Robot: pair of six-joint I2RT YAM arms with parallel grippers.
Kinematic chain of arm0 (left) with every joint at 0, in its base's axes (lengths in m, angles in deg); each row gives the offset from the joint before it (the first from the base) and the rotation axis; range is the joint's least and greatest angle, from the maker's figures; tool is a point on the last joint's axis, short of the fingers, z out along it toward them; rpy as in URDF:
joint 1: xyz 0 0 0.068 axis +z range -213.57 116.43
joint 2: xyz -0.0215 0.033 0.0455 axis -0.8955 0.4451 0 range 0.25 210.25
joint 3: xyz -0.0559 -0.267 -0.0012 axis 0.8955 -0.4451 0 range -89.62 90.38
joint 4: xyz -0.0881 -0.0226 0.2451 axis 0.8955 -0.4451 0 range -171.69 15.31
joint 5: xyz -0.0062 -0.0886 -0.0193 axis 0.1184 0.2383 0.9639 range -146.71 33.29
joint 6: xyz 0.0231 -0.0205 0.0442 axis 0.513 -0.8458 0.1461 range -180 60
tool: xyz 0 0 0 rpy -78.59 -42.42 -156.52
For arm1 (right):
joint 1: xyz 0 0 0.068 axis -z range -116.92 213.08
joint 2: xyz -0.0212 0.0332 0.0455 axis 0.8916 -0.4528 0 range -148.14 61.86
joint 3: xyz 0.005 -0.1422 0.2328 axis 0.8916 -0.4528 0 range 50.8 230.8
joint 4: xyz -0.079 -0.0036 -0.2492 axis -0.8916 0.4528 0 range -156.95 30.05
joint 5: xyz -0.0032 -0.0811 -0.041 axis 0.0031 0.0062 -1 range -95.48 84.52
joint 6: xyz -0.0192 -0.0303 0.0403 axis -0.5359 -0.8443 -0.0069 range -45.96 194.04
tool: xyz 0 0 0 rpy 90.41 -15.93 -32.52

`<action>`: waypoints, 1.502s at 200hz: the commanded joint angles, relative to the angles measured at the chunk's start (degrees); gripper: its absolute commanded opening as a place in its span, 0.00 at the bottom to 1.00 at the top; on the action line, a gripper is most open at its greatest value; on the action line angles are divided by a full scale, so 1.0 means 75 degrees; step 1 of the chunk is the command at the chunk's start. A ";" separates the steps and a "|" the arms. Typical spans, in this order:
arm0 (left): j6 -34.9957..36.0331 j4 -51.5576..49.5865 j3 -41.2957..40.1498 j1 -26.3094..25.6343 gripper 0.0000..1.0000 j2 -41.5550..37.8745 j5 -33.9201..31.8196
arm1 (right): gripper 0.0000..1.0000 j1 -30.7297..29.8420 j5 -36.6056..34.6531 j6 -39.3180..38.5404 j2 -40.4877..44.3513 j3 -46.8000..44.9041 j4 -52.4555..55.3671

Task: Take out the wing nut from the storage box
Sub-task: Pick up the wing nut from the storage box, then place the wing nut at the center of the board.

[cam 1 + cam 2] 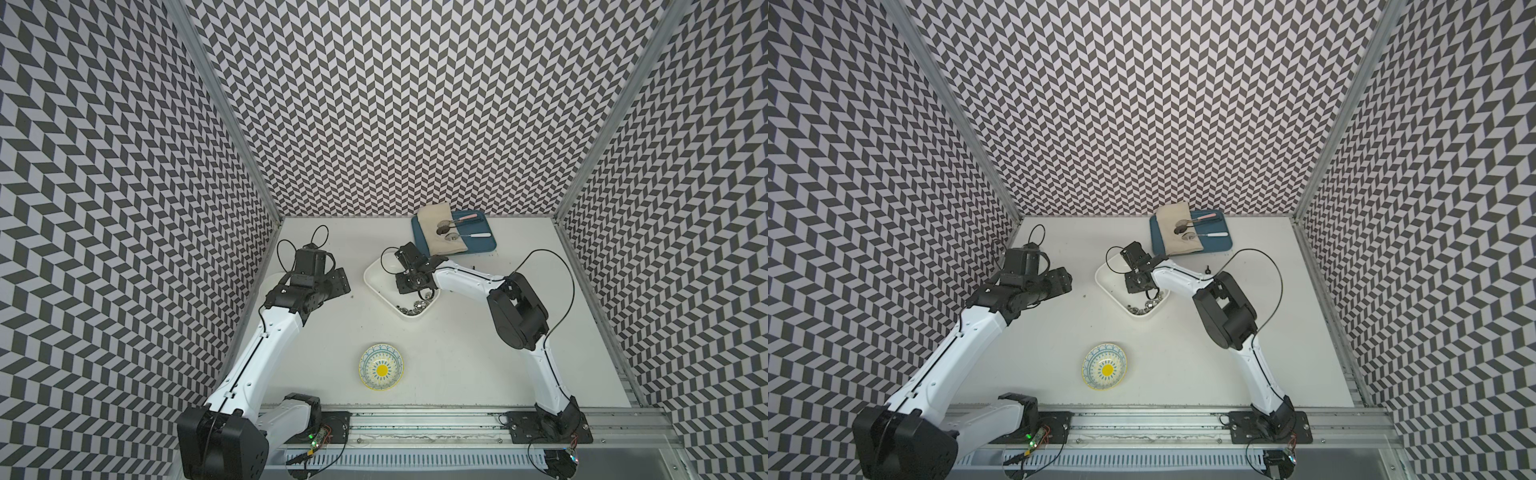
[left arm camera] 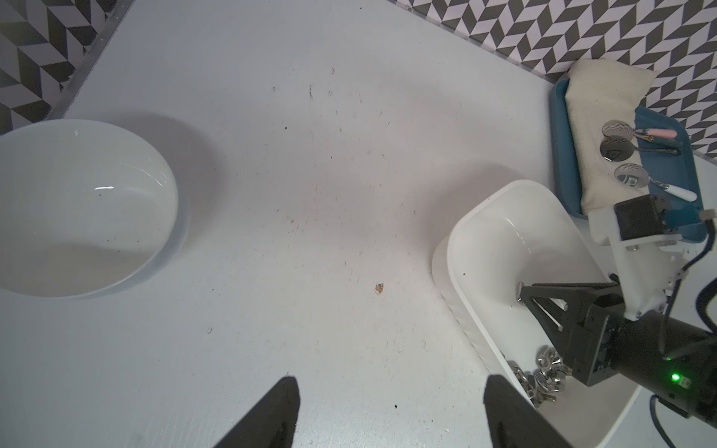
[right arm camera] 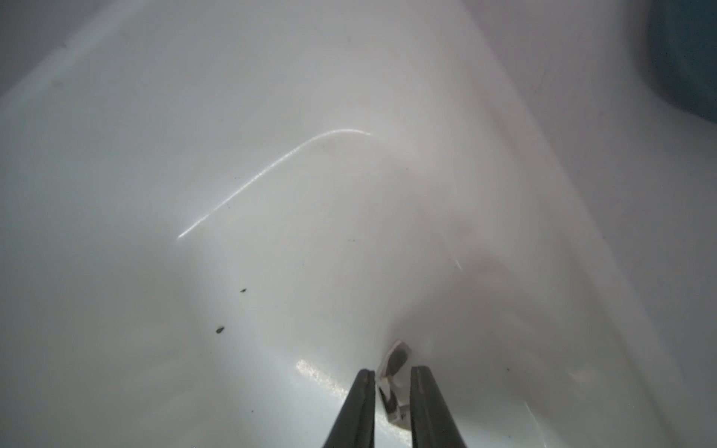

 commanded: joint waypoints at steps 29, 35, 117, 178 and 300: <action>0.0012 -0.0007 -0.0056 0.0050 0.79 -0.0166 0.0040 | 0.20 0.0016 0.0245 -0.0180 -0.0077 0.0075 -0.0068; 0.0001 -0.0025 -0.0065 0.0050 0.79 -0.0167 0.0036 | 0.19 0.0016 0.0257 -0.0168 -0.0117 0.0075 -0.0075; 0.0007 -0.0011 -0.0043 0.0050 0.79 -0.0132 0.0011 | 0.10 0.0016 0.0263 -0.0161 -0.0062 0.0167 -0.0077; 0.0013 0.0030 0.0033 0.0050 0.79 -0.0026 0.0035 | 0.09 0.0071 0.0573 -0.0010 0.1345 0.0098 -0.0205; 0.0072 0.0071 0.0279 0.0050 0.79 0.0220 0.0140 | 0.09 0.1819 0.0357 0.0032 0.3317 -0.3437 -0.0504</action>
